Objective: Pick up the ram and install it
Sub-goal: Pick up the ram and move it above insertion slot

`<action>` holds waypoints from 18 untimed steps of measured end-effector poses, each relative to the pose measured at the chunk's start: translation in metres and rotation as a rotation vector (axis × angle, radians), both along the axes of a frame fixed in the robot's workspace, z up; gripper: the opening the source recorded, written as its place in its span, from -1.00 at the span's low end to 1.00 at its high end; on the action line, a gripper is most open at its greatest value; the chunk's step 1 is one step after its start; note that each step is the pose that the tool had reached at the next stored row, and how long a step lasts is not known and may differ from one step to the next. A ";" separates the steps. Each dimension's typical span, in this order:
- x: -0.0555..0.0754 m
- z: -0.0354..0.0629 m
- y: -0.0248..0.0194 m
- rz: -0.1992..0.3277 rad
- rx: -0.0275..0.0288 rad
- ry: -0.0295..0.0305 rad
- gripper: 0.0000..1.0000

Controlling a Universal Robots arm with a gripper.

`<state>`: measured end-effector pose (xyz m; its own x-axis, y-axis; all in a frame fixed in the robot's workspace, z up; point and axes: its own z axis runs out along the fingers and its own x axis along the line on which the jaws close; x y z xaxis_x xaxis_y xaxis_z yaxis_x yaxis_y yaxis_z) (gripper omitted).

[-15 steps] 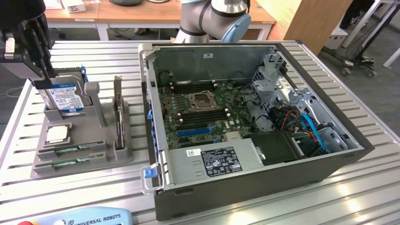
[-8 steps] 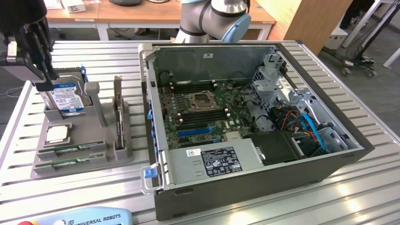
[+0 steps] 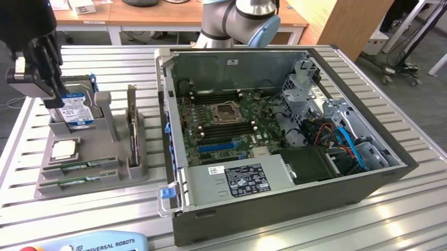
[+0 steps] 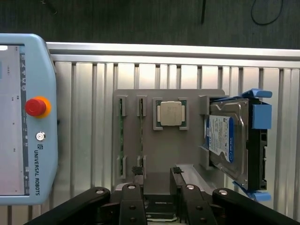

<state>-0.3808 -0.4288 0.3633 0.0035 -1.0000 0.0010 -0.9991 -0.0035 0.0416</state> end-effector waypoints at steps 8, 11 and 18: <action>0.000 -0.0146 0.0000 0.001 0.0000 -0.0001 -0.29; 0.000 -0.0202 0.0000 0.002 0.0000 -0.0001 -0.29; 0.000 -0.0328 0.0000 0.003 0.0000 0.0000 -0.29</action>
<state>-0.3808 -0.4288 0.3305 0.0061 -1.0000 0.0009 -0.9991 -0.0061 0.0416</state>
